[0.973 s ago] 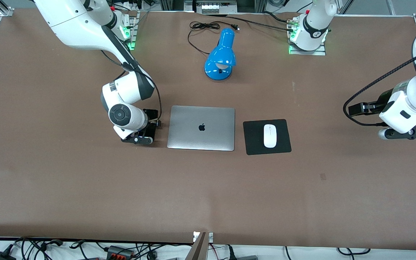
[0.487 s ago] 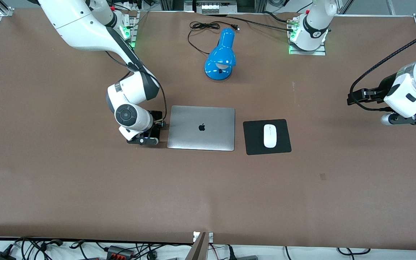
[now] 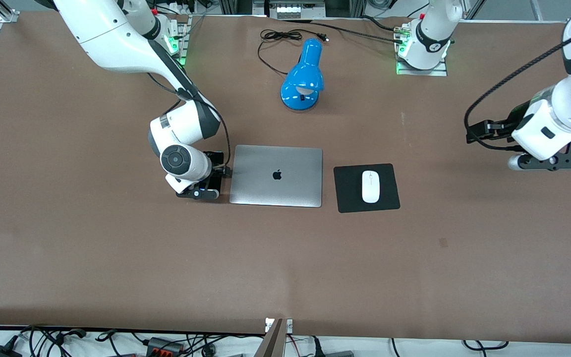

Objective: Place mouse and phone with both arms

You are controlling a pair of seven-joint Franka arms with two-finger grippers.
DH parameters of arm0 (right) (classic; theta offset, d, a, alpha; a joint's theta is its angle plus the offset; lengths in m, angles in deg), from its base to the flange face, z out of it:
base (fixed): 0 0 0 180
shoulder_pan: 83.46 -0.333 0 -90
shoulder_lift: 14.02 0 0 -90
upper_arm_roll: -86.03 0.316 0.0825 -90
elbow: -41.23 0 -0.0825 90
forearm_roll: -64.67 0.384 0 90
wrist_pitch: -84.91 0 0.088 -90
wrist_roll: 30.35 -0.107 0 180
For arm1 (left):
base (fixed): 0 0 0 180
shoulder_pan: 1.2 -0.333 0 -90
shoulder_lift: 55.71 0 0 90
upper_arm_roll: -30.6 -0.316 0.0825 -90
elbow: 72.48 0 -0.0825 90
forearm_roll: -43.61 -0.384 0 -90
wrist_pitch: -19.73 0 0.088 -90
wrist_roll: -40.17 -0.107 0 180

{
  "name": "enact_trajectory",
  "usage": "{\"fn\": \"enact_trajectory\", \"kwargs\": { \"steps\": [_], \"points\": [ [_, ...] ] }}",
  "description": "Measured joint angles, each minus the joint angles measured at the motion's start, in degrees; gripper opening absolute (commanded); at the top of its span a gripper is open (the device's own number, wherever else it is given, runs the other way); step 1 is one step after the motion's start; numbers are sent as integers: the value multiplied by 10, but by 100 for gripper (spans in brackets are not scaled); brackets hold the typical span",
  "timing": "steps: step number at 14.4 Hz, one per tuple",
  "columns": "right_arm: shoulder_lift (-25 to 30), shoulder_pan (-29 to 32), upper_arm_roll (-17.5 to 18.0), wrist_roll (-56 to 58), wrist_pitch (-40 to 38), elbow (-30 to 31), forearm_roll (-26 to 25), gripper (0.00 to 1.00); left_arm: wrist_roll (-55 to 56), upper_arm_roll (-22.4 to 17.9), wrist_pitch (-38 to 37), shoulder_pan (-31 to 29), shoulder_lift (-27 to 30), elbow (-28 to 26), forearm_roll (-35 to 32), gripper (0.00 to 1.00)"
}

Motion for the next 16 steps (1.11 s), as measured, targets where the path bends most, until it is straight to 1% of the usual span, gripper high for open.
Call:
{"fn": "enact_trajectory", "kwargs": {
  "steps": [2,4,6,8,11,14,16],
  "points": [
    [4,0,-1,-1,0,-10,0,100,0,6,20,1,0,0,0,100],
    [26,1,-2,-1,-21,-30,0,100,1,11,38,1,0,-1,0,100],
    [61,4,-5,1,-84,-67,0,100,1,14,50,1,0,-1,0,100],
    [88,15,-6,16,-157,-117,0,100,1,19,54,1,0,-1,0,100],
    [101,46,-8,63,-252,-206,0,100,2,23,54,1,0,-2,0,100],
    [103,83,-10,96,-304,-274,0,100,2,23,54,1,0,-2,0,100],
    [111,105,-11,105,-320,-298,0,100,2,23,55,0,0,-2,0,100]
  ]
}}
